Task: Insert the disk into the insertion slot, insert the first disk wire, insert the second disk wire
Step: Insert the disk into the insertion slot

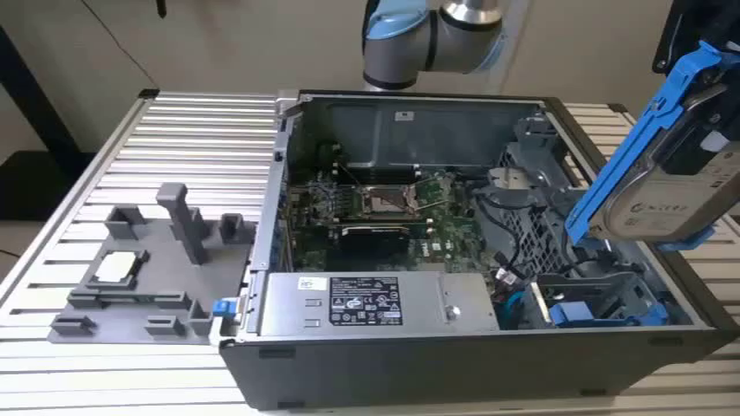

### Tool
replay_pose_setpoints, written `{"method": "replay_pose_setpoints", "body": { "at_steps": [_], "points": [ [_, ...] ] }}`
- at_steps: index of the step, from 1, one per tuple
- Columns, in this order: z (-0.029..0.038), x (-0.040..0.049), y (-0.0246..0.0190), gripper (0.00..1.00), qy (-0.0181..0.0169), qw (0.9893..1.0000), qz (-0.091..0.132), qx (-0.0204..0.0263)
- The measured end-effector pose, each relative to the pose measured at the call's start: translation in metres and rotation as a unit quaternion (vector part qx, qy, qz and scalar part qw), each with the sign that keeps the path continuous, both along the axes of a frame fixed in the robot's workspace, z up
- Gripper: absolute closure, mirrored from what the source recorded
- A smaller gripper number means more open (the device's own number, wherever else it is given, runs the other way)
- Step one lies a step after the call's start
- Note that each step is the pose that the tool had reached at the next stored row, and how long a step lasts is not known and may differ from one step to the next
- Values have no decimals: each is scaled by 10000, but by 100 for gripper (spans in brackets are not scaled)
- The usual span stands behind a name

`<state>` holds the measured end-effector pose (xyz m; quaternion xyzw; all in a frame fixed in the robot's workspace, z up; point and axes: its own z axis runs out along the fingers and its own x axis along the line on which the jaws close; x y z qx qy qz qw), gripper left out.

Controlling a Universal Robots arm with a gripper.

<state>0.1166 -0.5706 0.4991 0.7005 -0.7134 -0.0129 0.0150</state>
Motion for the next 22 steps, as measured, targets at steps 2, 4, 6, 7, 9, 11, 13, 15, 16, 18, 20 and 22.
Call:
{"method": "replay_pose_setpoints", "body": {
  "at_steps": [2, 4, 6, 7, 9, 11, 13, 15, 16, 18, 20, 22],
  "points": [
    [0, 0, 0, 67, 0, 10000, 0, 0],
    [0, 0, 0, 67, 0, 10000, 0, 0],
    [1, 0, 0, 67, 0, 10000, 0, 1],
    [0, 0, 0, 67, 0, 10000, 0, 2],
    [0, 0, 0, 67, 0, 10000, 0, 5],
    [0, 0, 0, 67, 0, 10000, 0, 6],
    [-3, 0, 0, 67, 0, 10000, 0, 6],
    [-11, 0, 0, 67, 0, 10000, 0, 7],
    [-18, 0, 0, 67, 0, 10000, 0, 7],
    [-32, 0, -1, 67, -2, 10000, 0, 7],
    [-49, 0, 0, 67, -7, 10000, 0, 9],
    [-68, 0, 0, 67, -16, 10000, 0, 13]
  ]
}}
